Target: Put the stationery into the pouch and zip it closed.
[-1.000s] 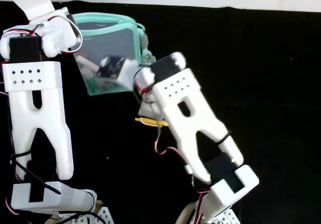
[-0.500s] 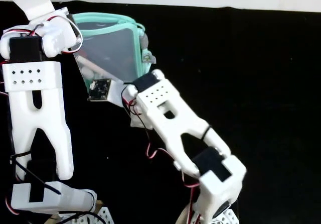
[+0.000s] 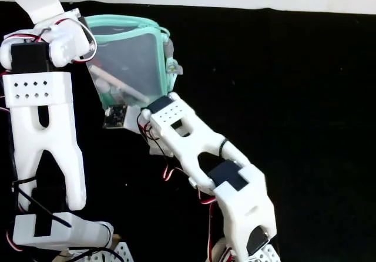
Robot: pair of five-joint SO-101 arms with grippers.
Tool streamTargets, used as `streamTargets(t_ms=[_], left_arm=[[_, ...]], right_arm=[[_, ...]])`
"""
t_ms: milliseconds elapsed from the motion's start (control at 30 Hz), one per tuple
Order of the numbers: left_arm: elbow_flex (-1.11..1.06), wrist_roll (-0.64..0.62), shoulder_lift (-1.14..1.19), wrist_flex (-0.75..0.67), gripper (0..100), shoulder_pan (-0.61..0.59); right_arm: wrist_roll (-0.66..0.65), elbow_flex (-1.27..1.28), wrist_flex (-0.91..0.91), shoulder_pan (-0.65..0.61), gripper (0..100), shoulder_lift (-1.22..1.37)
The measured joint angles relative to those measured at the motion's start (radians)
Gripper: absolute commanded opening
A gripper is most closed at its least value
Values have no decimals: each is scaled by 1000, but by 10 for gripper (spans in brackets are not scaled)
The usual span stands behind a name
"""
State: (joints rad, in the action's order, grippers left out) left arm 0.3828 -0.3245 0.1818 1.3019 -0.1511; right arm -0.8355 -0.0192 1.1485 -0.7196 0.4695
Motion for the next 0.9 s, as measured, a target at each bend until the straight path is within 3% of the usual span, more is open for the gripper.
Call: streamTargets(t_ms=[433, 567, 767, 900], left_arm=[[0, 0, 0, 0, 6, 0], [0, 0, 0, 0, 6, 0], [0, 0, 0, 0, 6, 0], [0, 0, 0, 0, 6, 0]], right_arm=[[2, -11, -44, 58, 125, 31], [2, 2, -44, 60, 0, 31], [3, 38, -43, 72, 7, 29], [74, 37, -43, 72, 7, 29]])
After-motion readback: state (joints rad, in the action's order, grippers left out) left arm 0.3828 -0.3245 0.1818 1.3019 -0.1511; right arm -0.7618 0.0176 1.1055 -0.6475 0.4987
